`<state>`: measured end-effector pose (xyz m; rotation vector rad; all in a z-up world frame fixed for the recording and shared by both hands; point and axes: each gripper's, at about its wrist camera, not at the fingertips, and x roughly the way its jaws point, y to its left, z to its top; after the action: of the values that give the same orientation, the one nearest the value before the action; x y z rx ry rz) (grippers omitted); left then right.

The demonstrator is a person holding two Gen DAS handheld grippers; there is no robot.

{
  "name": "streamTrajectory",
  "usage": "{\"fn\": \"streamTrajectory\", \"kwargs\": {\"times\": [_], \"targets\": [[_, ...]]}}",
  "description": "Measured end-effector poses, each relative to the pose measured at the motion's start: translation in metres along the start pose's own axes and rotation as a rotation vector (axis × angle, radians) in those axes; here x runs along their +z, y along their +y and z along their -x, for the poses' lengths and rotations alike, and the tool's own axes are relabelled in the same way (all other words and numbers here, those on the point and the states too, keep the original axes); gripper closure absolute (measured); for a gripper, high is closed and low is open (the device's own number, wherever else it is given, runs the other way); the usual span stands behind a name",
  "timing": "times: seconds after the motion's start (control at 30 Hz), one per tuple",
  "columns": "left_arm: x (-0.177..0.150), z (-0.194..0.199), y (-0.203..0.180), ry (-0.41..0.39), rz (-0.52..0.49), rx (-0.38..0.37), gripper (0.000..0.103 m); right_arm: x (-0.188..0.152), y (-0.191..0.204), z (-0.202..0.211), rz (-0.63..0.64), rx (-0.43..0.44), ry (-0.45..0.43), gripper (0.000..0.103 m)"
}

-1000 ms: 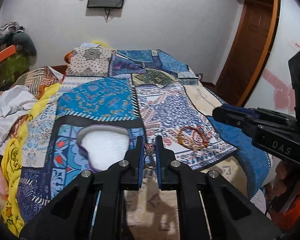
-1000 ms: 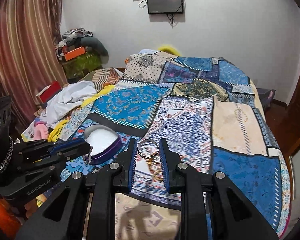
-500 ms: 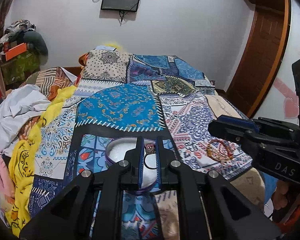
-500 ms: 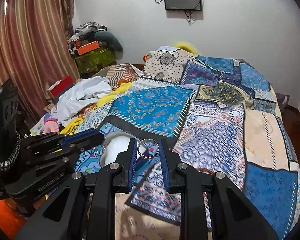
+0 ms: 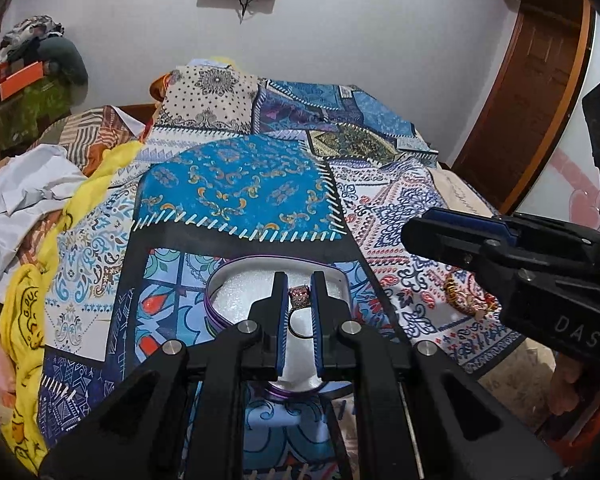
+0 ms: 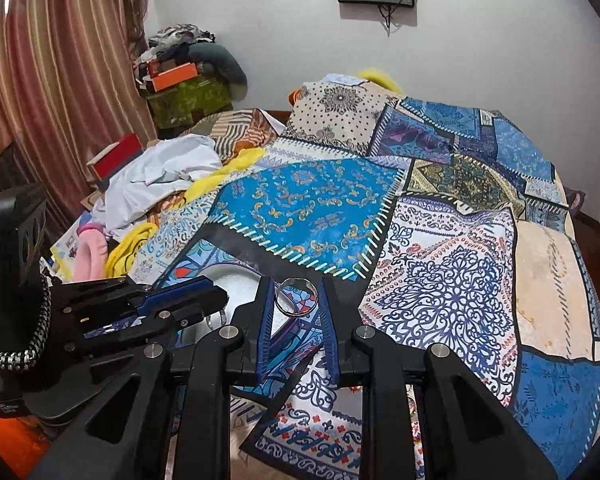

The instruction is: Organize jewelry

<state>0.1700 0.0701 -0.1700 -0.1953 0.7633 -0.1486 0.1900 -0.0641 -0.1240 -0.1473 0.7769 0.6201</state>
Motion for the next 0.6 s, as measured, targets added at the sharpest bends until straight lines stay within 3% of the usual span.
{"fn": "streamTrajectory", "kwargs": {"times": [0.6], "targets": [[-0.005, 0.019, 0.029, -0.020, 0.024, 0.065, 0.094, -0.006, 0.024, -0.038, 0.057, 0.040, 0.125, 0.083]]}}
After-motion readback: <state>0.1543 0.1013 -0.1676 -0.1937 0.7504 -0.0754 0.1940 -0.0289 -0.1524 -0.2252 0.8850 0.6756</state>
